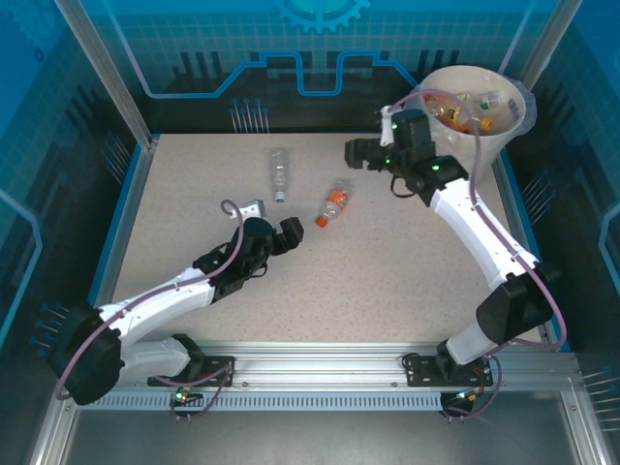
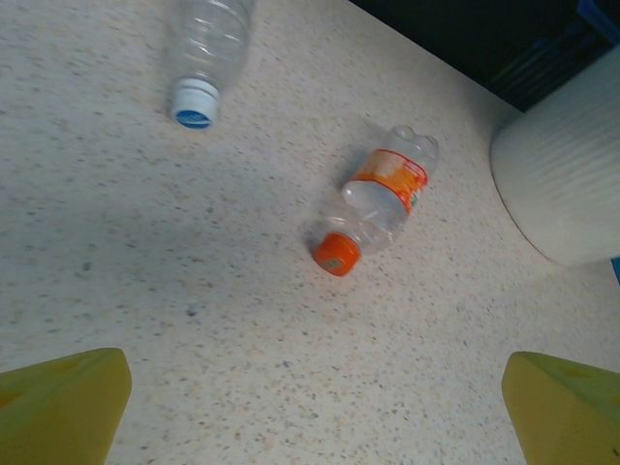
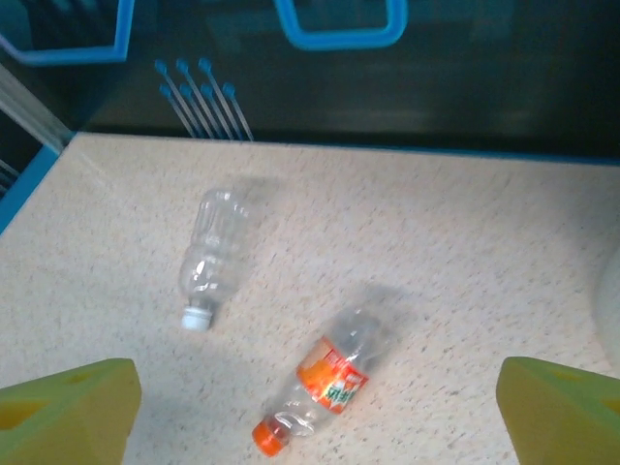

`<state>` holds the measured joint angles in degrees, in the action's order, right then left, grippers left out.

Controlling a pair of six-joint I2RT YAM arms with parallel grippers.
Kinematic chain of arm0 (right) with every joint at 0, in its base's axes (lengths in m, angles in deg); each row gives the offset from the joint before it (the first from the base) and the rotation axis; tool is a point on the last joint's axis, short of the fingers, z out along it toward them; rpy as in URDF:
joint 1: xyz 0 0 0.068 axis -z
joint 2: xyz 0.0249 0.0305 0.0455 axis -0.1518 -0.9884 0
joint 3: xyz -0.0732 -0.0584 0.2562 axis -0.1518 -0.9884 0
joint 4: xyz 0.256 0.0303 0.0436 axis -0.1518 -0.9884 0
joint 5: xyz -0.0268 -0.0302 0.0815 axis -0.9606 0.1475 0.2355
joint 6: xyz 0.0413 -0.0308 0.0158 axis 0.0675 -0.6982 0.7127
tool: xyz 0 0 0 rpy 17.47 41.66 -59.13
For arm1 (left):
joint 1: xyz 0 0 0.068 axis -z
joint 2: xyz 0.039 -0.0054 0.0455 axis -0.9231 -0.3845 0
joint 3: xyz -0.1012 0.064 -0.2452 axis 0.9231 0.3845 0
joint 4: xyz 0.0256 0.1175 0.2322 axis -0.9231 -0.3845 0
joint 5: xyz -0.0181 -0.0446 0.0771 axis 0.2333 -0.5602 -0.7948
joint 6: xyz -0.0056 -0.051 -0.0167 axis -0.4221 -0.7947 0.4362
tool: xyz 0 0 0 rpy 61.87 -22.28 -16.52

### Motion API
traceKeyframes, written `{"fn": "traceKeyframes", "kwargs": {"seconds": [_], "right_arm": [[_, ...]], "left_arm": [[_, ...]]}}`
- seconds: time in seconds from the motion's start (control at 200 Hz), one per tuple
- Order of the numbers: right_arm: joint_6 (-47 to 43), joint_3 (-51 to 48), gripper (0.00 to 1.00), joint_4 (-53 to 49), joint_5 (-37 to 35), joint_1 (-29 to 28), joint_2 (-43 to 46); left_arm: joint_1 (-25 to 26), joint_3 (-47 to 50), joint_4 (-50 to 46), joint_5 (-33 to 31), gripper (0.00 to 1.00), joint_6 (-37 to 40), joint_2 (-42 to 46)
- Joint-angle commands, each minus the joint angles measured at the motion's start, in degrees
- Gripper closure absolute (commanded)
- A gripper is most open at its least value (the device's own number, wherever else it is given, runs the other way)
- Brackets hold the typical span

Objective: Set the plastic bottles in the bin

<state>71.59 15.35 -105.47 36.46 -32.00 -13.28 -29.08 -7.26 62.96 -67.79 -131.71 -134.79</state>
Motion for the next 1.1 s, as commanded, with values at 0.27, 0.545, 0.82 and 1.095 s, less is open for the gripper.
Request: {"fn": "traceKeyframes", "kwargs": {"seconds": [0.27,0.545,0.82,1.095], "right_arm": [[14.20,1.59,0.00,0.48,-13.43,-8.72,-19.54],[24.19,5.09,0.00,0.26,-17.89,-9.56,-30.44],[28.73,10.07,0.09,-0.44,-16.01,-8.18,-38.47],[24.92,5.23,0.38,2.46,-17.35,-7.93,-36.46]], "left_arm": [[-2.36,4.86,-7.21,-6.79,0.01,-4.11,8.16],[-2.96,6.20,-9.01,-6.93,0.01,-5.46,9.61],[-3.29,6.89,-8.91,-6.25,0.01,-5.88,9.54],[-3.56,6.99,-8.12,-5.39,0.01,-6.12,8.41]]}}
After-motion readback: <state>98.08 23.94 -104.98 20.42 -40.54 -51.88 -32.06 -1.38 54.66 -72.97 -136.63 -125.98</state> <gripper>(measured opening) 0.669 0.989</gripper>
